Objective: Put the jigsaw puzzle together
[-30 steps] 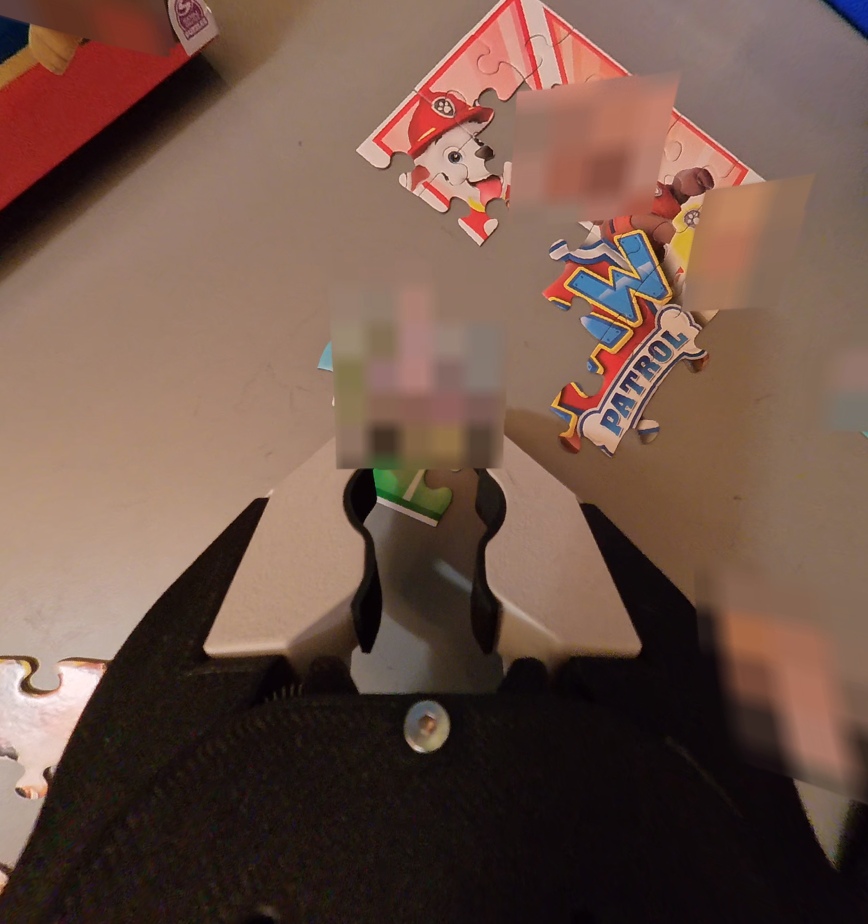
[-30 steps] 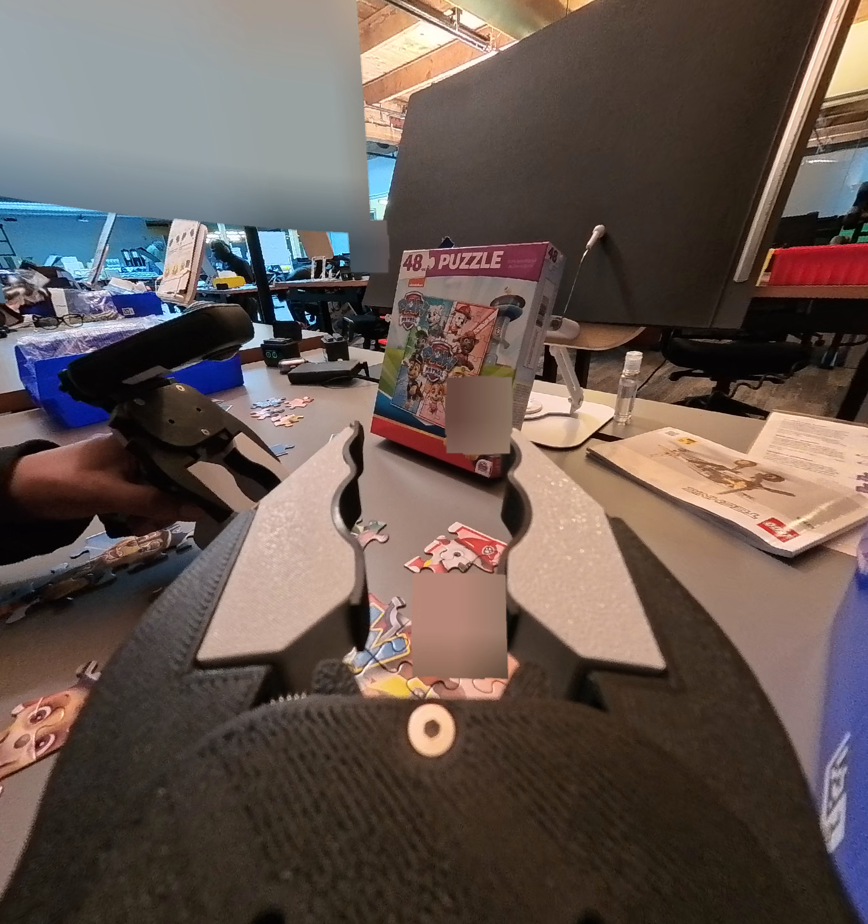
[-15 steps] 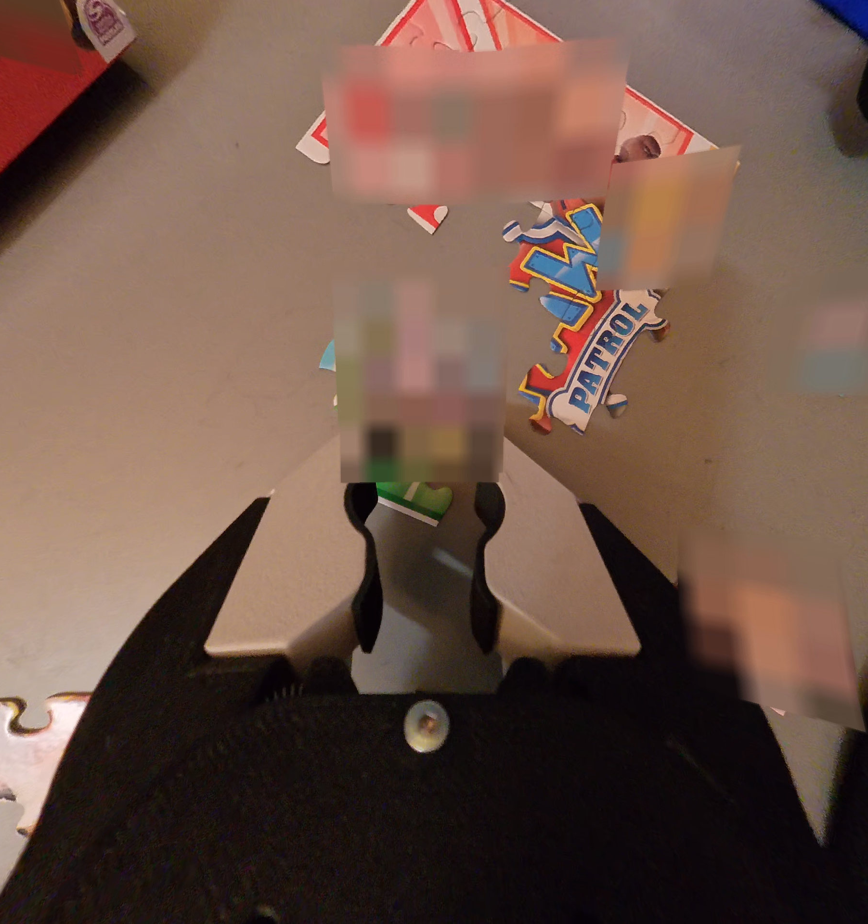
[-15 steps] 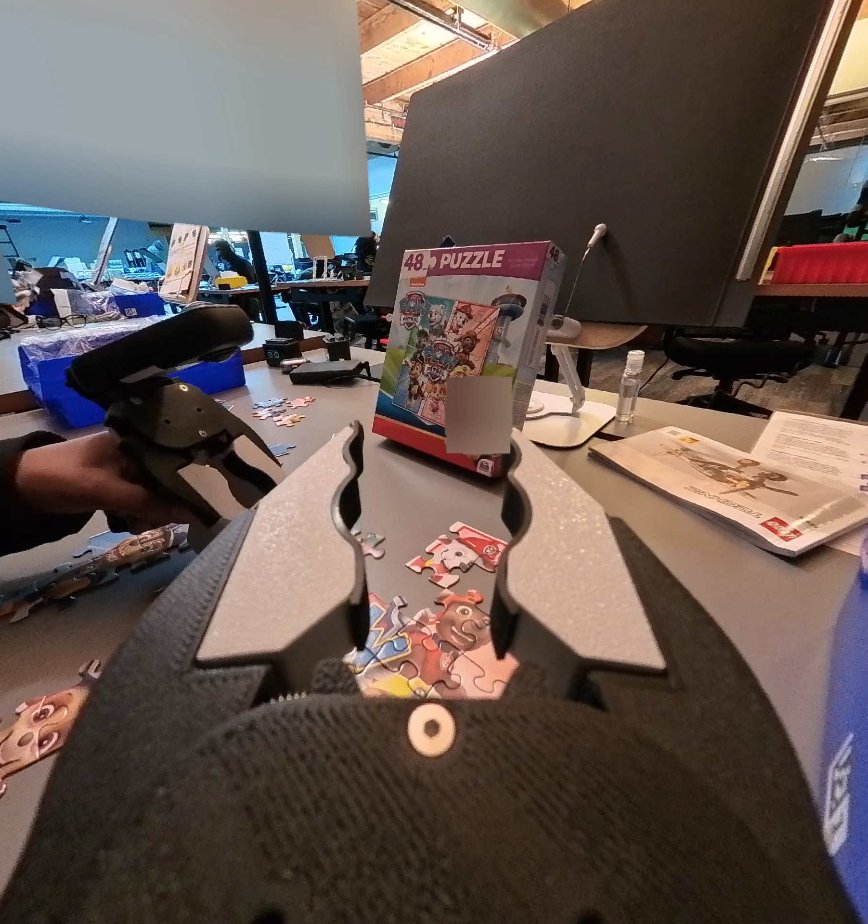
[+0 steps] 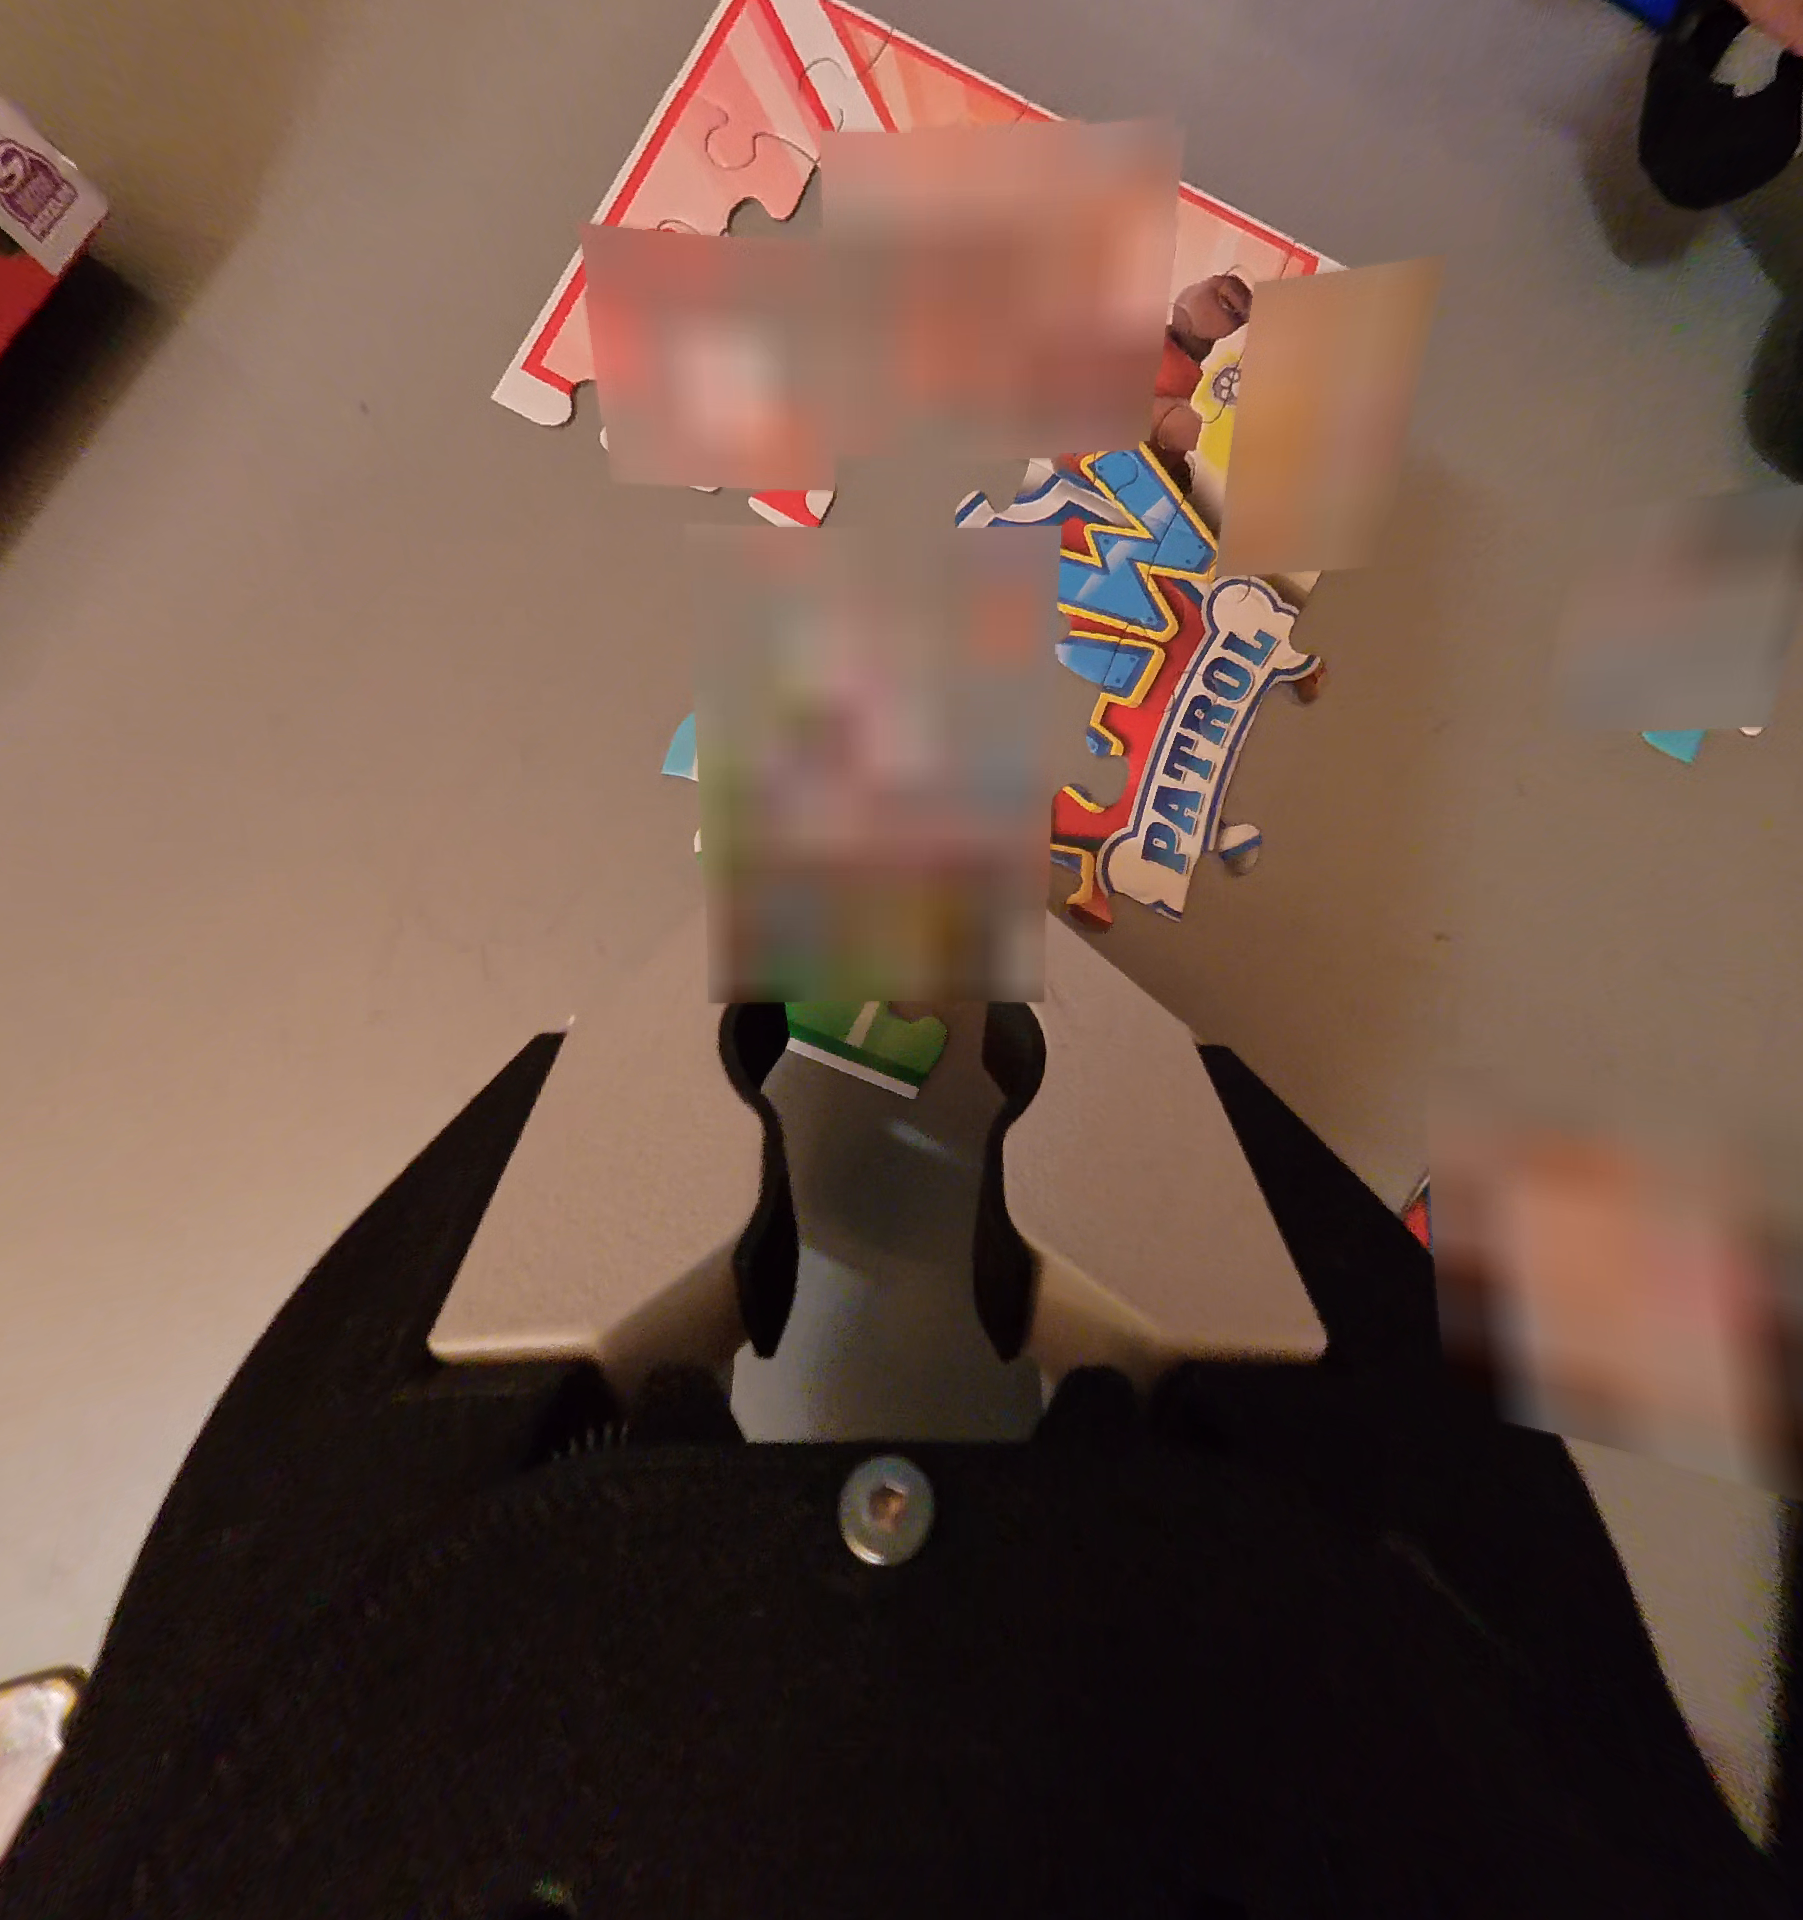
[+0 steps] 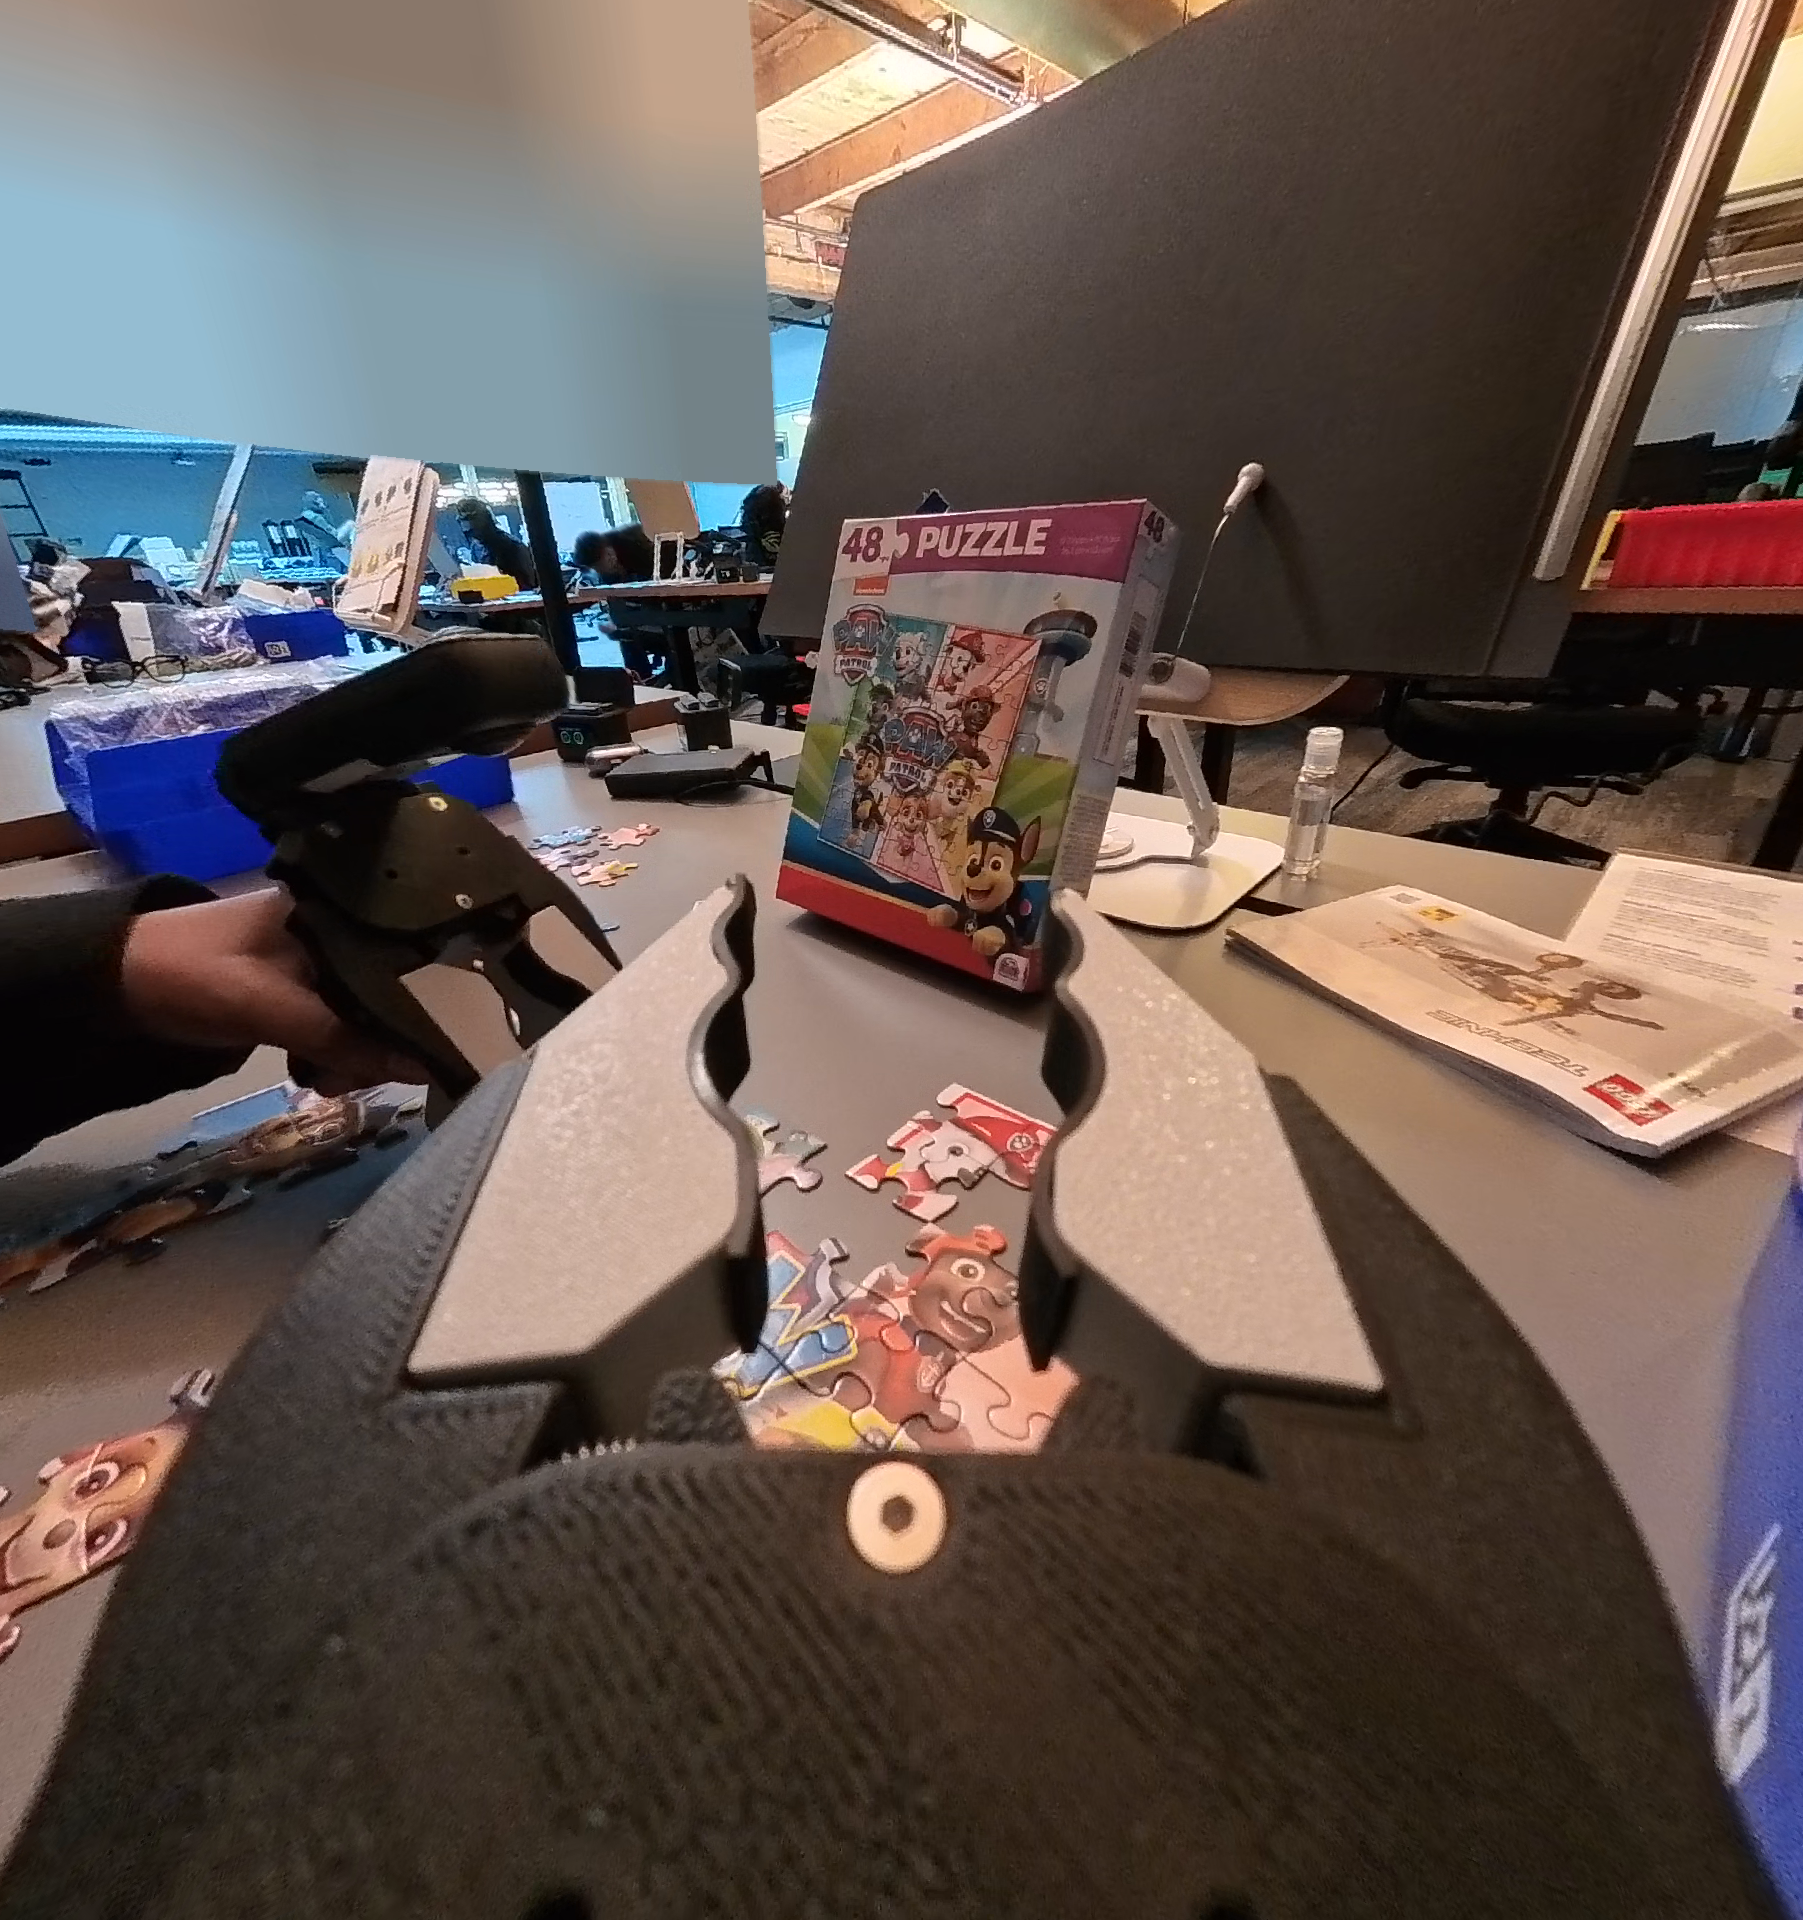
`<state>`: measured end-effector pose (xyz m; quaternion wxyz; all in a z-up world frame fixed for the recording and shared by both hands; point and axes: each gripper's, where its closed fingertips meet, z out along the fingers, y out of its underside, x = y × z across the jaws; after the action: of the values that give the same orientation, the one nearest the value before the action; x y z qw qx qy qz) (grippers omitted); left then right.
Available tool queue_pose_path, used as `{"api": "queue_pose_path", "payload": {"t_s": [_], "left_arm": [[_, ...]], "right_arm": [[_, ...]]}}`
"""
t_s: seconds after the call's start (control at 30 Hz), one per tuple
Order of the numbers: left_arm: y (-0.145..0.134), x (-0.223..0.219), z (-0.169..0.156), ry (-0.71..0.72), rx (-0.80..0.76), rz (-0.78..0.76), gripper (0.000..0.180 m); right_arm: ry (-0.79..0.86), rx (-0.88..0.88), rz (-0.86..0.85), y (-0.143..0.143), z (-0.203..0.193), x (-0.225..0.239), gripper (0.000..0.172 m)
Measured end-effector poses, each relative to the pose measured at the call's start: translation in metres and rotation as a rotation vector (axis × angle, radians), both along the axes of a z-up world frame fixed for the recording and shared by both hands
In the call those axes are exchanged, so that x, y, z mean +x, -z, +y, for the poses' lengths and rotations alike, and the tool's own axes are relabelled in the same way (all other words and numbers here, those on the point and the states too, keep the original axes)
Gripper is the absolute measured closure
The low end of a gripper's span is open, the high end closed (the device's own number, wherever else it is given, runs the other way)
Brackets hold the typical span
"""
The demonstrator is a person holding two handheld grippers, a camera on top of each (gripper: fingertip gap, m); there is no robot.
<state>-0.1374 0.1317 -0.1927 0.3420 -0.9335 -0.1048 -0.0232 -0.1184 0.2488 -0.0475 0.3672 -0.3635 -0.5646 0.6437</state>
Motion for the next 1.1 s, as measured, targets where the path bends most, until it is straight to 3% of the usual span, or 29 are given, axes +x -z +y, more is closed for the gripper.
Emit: {"api": "queue_pose_path", "payload": {"t_s": [0.43, 1.1], "left_arm": [[0.000, 0.001, -0.001, 0.067, -0.015, 0.013, 0.149], [0.000, -0.003, -0.015, 0.048, -0.032, 0.010, 0.149]], "right_arm": [[-0.003, -0.001, -0.004, 0.001, -0.001, 0.000, 0.118], [-0.005, -0.004, -0.004, 0.000, -0.001, 0.001, 0.118]]}}
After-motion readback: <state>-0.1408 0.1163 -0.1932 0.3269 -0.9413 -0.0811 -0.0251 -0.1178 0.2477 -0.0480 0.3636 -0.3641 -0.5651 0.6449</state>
